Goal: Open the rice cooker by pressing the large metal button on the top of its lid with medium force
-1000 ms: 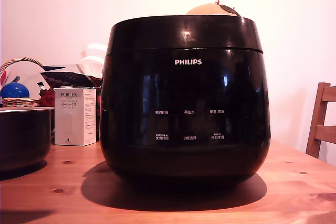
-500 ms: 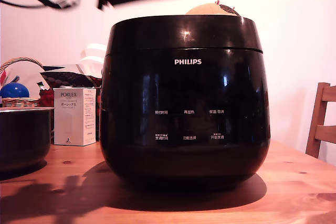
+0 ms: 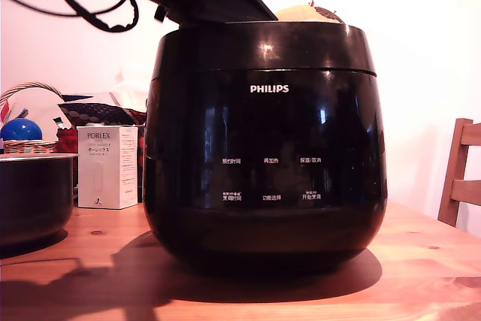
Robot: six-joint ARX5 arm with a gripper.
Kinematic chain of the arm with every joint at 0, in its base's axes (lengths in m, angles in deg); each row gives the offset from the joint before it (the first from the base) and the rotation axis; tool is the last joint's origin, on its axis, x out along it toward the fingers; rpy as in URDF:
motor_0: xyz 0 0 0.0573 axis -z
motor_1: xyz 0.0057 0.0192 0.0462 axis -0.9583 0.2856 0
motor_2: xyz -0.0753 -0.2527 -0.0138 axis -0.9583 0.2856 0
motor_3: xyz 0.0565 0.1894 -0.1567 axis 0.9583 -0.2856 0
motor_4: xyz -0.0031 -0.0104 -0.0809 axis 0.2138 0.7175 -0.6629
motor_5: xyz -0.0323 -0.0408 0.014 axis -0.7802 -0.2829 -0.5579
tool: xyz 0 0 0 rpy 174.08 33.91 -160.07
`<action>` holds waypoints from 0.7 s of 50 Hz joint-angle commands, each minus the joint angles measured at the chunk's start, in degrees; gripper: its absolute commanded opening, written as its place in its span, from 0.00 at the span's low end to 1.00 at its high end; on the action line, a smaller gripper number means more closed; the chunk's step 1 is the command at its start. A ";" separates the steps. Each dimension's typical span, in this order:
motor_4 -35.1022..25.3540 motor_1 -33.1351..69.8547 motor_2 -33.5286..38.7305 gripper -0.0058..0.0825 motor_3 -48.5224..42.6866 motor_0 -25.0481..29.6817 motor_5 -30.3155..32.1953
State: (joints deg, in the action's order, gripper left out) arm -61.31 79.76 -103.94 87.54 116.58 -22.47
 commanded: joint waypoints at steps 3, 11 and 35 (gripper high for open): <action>1.05 4.22 2.64 0.04 -5.44 0.13 0.92; 2.89 4.26 2.64 0.04 -9.51 0.13 0.92; 3.06 3.65 2.58 0.04 -4.31 0.11 -0.04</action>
State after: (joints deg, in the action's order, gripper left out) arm -59.02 80.05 -105.64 84.02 116.91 -21.13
